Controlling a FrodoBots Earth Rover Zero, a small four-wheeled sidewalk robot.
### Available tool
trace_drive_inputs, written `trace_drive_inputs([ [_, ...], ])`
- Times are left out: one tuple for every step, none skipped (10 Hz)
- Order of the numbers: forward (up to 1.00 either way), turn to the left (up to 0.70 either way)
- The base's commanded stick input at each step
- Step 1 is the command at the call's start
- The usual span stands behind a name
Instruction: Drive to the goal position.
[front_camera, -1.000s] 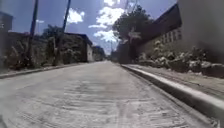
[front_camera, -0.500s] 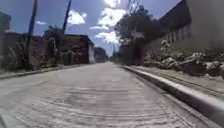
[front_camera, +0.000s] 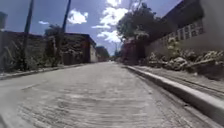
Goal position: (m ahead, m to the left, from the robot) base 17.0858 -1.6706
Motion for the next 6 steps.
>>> trace_drive_inputs([
  [1.00,0.00],
  [1.00,0.00],
  [1.00,0.00],
  [1.00,0.00],
  [1.00,0.00],
  [1.00,0.00],
])
